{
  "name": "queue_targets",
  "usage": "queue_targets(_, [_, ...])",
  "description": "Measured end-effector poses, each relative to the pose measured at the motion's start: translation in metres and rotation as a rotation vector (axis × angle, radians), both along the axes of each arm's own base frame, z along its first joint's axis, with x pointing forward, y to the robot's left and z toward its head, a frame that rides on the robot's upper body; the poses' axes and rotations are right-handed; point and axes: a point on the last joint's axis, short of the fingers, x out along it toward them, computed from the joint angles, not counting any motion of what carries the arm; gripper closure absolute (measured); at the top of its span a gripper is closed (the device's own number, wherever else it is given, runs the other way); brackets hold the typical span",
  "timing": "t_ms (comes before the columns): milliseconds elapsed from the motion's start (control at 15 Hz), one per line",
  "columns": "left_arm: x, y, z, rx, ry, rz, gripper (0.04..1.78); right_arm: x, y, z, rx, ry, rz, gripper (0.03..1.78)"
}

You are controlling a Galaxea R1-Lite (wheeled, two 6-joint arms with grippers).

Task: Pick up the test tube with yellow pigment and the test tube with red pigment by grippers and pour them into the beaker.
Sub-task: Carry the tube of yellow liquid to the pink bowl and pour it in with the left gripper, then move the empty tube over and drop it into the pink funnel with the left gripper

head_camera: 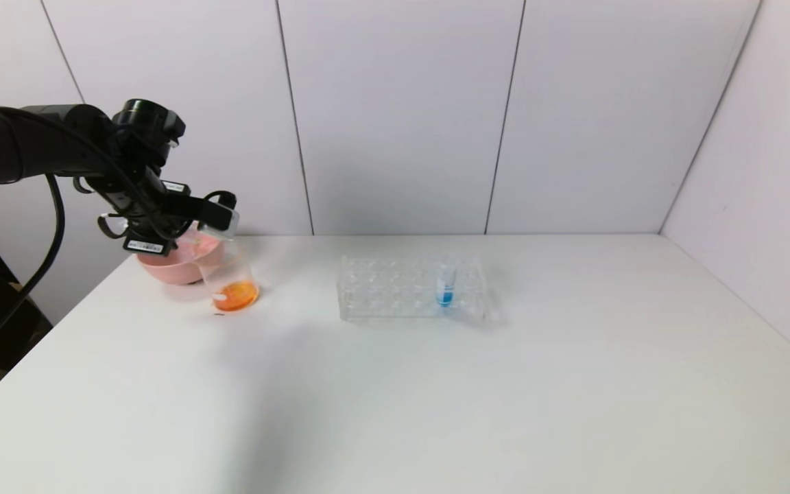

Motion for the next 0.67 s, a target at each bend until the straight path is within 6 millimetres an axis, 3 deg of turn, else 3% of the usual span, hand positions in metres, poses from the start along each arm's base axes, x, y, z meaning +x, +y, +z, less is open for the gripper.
queue_targets(400, [-0.0037, -0.0002, 0.0064, -0.044, -0.033, 0.031, 1.35, 0.0000, 0.0000, 0.0000, 0.000, 0.000, 0.000, 0.11])
queue_targets(667, [-0.0020, 0.0009, 0.0098, -0.182, -0.092, 0.089, 1.35, 0.0000, 0.0000, 0.0000, 0.000, 0.000, 0.000, 0.11])
